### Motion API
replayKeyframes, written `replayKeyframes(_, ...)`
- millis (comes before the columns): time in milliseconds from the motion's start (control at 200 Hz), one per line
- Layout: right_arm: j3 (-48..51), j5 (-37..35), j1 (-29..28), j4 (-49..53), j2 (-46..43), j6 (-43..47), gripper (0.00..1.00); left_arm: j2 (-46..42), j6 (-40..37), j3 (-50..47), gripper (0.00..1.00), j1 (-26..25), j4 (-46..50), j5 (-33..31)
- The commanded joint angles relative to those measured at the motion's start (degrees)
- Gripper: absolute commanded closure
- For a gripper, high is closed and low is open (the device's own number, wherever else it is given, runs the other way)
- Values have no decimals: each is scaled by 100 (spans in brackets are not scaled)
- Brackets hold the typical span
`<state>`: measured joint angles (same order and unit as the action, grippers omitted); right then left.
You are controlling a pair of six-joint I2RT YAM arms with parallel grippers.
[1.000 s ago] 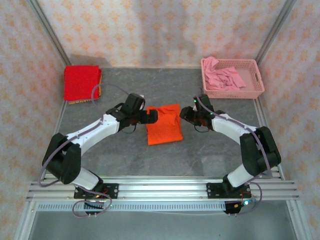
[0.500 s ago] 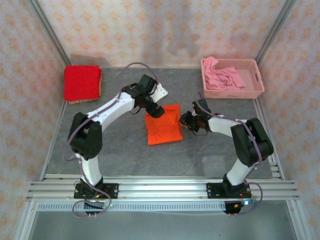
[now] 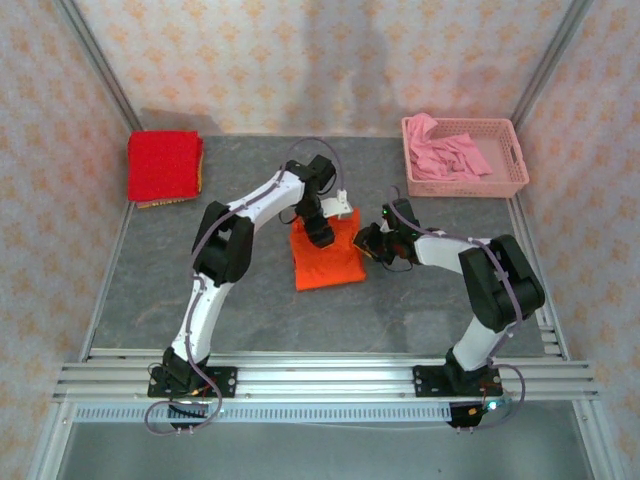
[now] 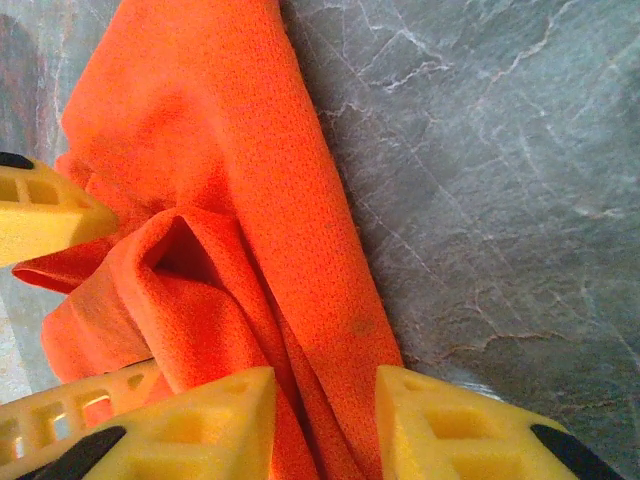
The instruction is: Fold and stack the t-shirts
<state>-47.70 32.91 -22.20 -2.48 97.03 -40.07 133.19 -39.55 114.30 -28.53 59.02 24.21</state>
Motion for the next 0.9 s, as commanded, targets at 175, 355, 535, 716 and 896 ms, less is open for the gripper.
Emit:
replayKeyframes(175, 77, -211, -28, -37, 84, -62, 67, 16, -202, 254, 83, -81, 549, 196)
replayKeyframes(355, 46, -710, 15, 83, -226, -56, 64, -158, -281, 29, 100, -76, 515, 255)
replayKeyframes(535, -174, -842, 81, 269, -37, 22, 64, -381, -266, -105, 100, -91, 389, 489)
replayKeyframes(716, -516, -505, 54, 282, 505, -62, 70, -565, -290, -240, 100, -100, 259, 674)
replayKeyframes(896, -654, -77, -8, 264, 806, 8, 76, -548, -293, -239, 100, -100, 270, 636)
